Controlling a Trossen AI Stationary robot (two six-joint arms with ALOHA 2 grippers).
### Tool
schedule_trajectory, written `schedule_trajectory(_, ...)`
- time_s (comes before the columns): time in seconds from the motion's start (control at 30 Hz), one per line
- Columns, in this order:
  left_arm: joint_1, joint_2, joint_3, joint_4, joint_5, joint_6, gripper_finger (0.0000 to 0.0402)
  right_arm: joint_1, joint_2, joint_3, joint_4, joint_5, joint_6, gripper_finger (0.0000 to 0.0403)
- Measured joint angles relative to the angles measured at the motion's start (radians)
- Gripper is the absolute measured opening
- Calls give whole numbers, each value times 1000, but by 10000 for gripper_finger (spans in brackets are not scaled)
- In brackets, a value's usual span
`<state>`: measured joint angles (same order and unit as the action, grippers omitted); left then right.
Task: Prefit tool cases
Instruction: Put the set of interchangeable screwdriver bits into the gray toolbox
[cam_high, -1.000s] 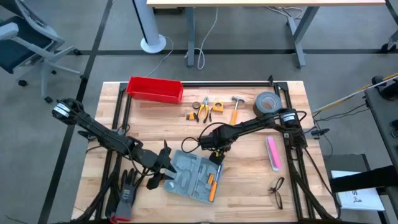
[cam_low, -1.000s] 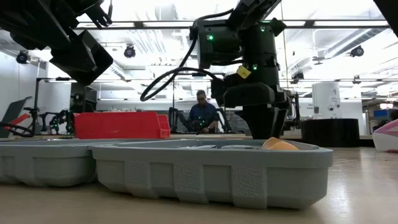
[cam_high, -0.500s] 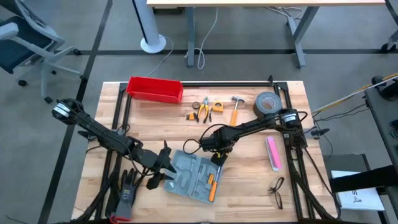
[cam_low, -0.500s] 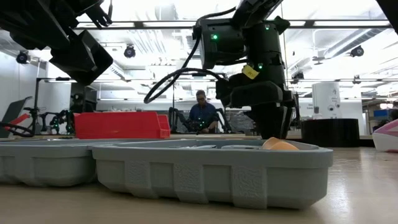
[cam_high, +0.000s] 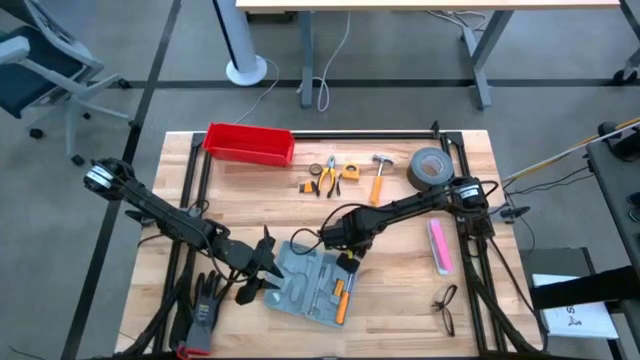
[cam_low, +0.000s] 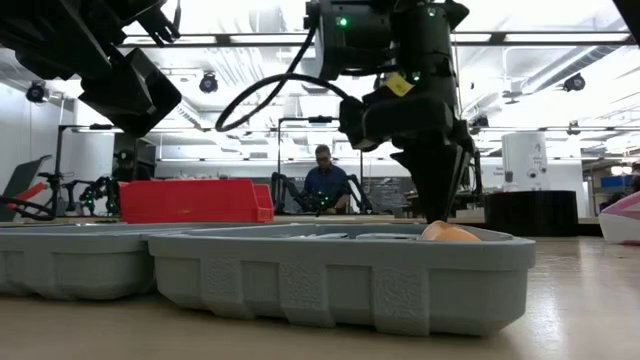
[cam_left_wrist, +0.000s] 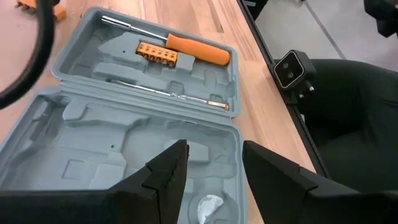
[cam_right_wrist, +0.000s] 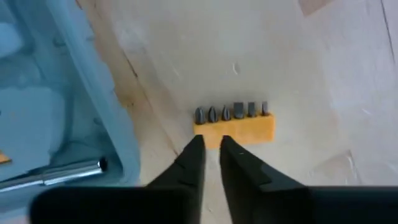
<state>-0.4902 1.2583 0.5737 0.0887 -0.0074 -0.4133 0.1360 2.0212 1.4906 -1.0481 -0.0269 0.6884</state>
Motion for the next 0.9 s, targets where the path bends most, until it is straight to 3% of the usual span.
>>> schedule_trajectory(0.1,0,0,0,0,0,0,162,3,-3,1,1,-1,7,4)
schedule_trajectory(0.2,0,0,0,0,0,0,162,9,-8,8,2,-8,-47,15)
schedule_trajectory(0.6,0,0,0,1,-1,-47,162,8,-19,14,-50,-17,-650,163)
schedule_trajectory(0.9,0,0,0,8,-1,-78,162,-3,-10,9,-39,3,-984,219)
